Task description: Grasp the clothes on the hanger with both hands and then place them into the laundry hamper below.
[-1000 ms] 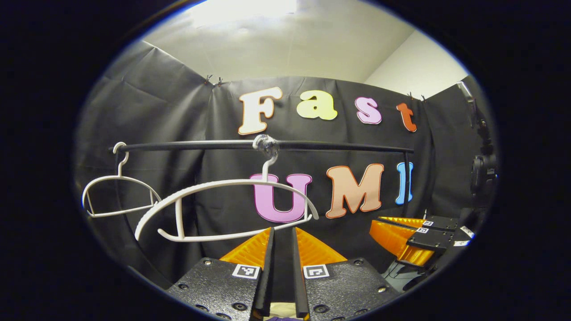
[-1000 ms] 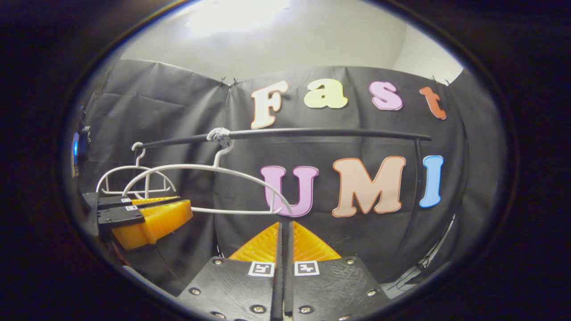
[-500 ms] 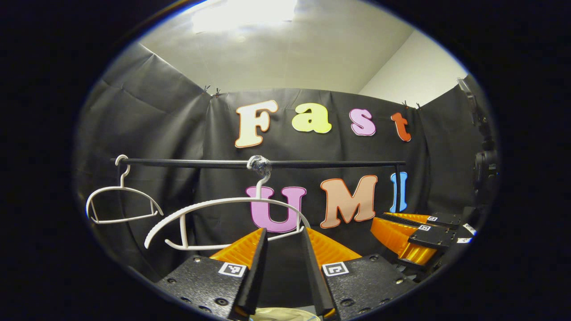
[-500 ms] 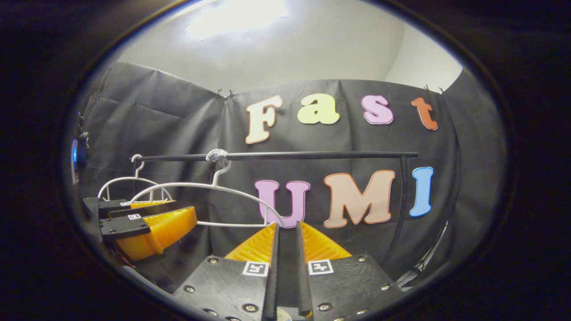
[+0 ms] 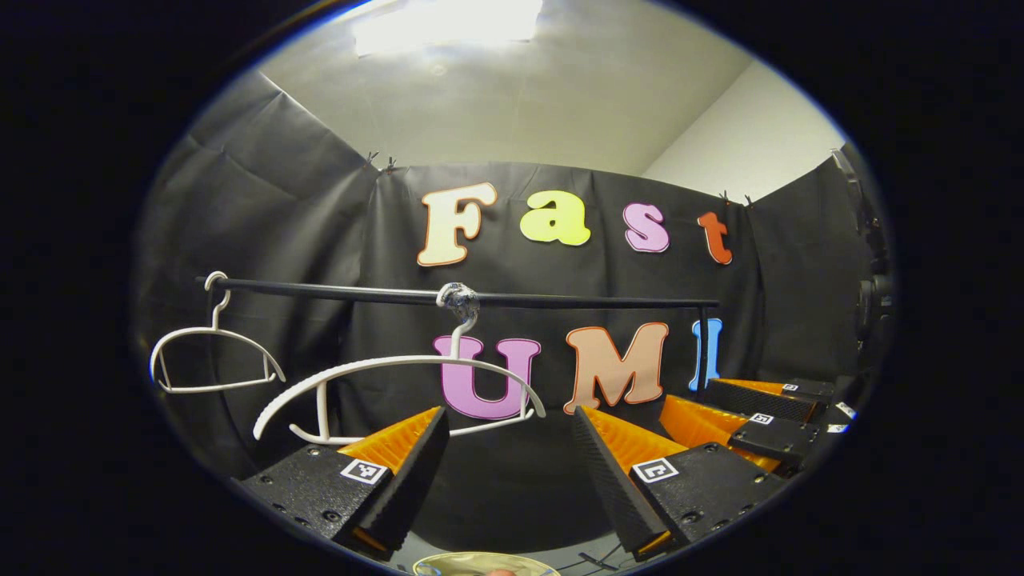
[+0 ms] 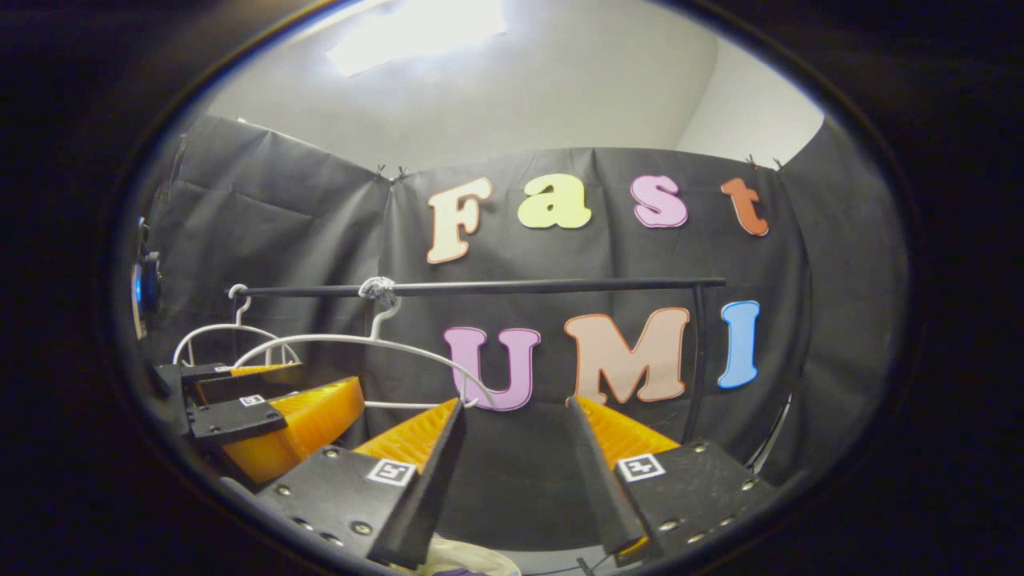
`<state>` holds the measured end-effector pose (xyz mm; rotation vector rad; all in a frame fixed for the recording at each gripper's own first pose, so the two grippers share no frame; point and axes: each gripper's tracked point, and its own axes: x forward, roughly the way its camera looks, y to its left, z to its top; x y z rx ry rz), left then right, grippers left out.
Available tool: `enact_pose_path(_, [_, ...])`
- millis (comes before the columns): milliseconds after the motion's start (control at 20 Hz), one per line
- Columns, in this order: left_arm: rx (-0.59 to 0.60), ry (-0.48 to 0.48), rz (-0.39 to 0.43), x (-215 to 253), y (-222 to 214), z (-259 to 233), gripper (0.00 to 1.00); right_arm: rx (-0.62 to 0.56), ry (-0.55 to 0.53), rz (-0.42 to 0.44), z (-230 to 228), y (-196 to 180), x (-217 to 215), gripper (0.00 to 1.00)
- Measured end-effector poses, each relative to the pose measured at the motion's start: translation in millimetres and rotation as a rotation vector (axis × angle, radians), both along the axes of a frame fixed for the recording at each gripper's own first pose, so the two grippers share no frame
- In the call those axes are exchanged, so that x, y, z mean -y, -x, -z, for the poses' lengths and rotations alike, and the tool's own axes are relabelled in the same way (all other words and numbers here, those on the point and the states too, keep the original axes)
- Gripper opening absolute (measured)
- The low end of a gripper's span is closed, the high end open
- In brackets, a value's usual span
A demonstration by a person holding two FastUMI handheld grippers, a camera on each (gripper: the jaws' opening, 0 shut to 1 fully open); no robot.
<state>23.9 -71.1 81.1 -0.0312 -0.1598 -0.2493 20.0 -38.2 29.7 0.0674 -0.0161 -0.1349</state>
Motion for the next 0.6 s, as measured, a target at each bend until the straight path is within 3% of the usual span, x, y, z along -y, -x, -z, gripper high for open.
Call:
enact_pose_path(150, [0.003,-0.001,0.010,2.8,-1.1,-0.5,0.93,0.002,0.003,0.016,-1.8,3.4,5.1,0.94])
enact_pose_path(600, [-0.009,0.012,0.102,25.4,-5.9,4.1,0.94,-0.008,0.053,0.103,-2.7,23.7,23.5,0.99])
